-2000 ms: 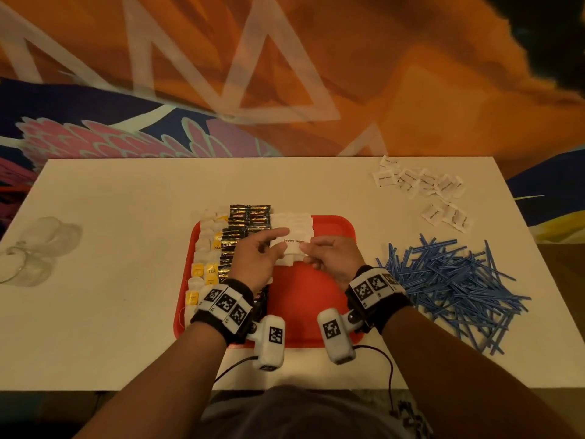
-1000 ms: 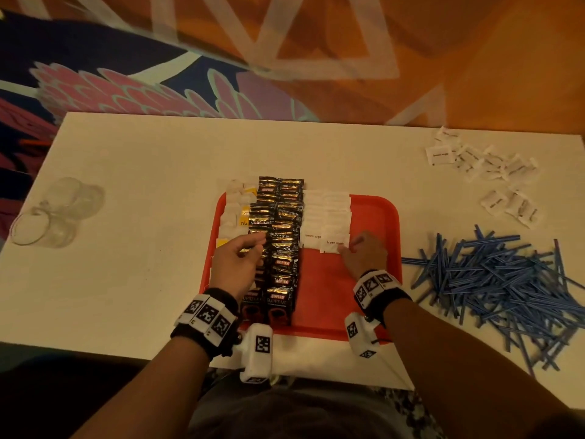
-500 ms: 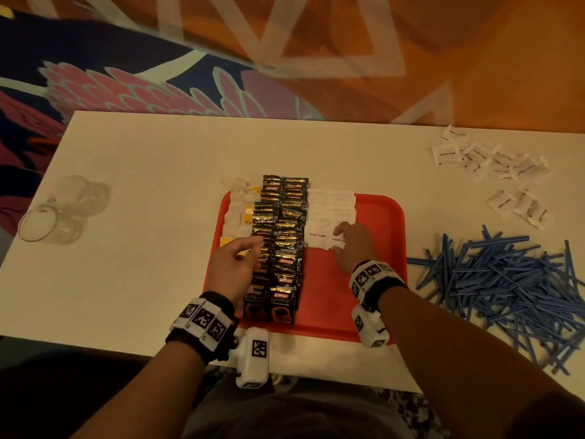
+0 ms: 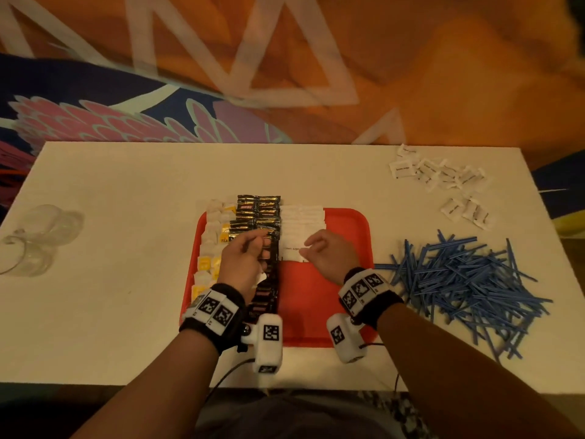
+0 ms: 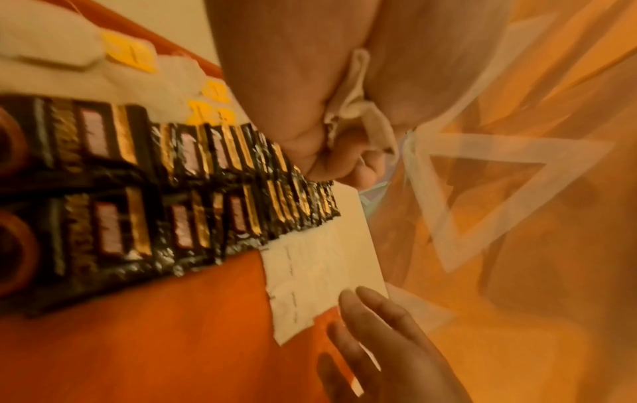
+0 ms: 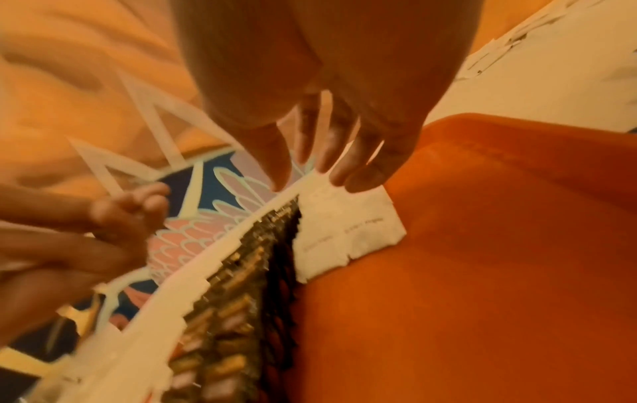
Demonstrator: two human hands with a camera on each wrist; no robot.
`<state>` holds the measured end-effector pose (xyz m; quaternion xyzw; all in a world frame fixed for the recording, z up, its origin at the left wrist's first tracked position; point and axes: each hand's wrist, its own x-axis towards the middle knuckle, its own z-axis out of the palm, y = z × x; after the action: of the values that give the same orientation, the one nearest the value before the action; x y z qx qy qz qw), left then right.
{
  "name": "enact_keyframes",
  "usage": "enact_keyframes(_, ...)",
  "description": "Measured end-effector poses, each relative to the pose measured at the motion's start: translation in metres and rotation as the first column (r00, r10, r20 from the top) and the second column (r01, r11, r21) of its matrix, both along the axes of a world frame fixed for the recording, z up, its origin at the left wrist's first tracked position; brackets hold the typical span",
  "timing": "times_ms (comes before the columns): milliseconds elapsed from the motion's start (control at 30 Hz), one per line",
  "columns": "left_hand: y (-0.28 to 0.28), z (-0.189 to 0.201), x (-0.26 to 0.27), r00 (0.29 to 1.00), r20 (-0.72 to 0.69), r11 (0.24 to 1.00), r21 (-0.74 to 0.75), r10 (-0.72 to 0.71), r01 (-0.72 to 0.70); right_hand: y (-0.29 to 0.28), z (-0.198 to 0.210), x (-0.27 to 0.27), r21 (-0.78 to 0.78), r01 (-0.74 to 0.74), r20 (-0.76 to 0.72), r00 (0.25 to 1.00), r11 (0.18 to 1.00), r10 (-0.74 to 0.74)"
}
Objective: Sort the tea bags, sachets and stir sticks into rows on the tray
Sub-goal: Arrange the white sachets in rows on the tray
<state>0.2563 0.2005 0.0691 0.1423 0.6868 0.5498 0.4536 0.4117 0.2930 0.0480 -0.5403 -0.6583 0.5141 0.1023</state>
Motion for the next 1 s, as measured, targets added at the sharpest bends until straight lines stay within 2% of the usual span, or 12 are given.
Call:
enact_keyframes(67,0.011,0.007,0.01,1.0,0.006,0.999,0.044,-0.013,0.013,-0.005,0.018,0.0,-0.059,-0.033,-0.101,0.995,0.998,0.027)
enact_keyframes(167,0.026,0.018,0.027,0.999,-0.031,0.994,0.102,-0.04,0.043,-0.012,0.041,0.0,-0.231,-0.081,-0.26,0.966,0.97,0.018)
enact_keyframes(333,0.04,0.035,0.047,0.995,0.003,0.984,0.151,-0.097,0.095,-0.016,0.066,0.009,-0.308,-0.081,-0.392,0.919,0.948,-0.049)
enact_keyframes(467,0.045,0.042,0.055,0.974,0.183,0.982,0.153,-0.135,0.107,-0.011,0.077,0.02,-0.274,0.023,-0.373,0.919,0.962,-0.128)
enact_keyframes(533,0.044,0.044,0.057,0.949,0.243,0.975,0.147,-0.2,0.168,-0.005,0.08,0.026,-0.264,0.113,-0.37,0.905,0.958,-0.209)
enact_keyframes(633,0.04,0.046,0.061,0.942,0.216,0.964,0.124,-0.256,0.234,0.003,0.085,0.035,-0.223,0.198,-0.361,0.893,0.955,-0.27)
enact_keyframes(867,0.044,0.042,0.067,0.97,0.172,0.977,0.16,-0.17,0.142,0.006,0.081,0.041,-0.237,0.214,-0.363,0.885,0.948,-0.291)
enact_keyframes(1000,0.044,0.045,0.071,0.964,0.196,0.971,0.193,-0.182,0.144,0.007,0.081,0.044,-0.235,0.206,-0.356,0.891,0.95,-0.281)
